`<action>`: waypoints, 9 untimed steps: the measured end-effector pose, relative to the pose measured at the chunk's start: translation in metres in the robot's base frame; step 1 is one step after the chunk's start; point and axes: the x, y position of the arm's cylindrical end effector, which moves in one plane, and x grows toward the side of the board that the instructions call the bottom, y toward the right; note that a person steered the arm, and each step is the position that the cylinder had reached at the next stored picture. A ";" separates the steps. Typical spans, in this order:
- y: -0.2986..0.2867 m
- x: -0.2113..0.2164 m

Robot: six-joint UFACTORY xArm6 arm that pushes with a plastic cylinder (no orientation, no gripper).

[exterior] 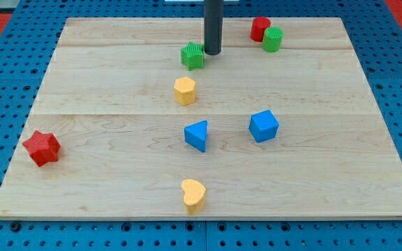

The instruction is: Touch the bottom of blue cube

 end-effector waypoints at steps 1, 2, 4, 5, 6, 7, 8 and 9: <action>-0.037 0.000; -0.038 0.037; 0.009 0.056; 0.103 0.112; 0.135 0.211; 0.093 0.266; 0.048 0.231; 0.058 0.208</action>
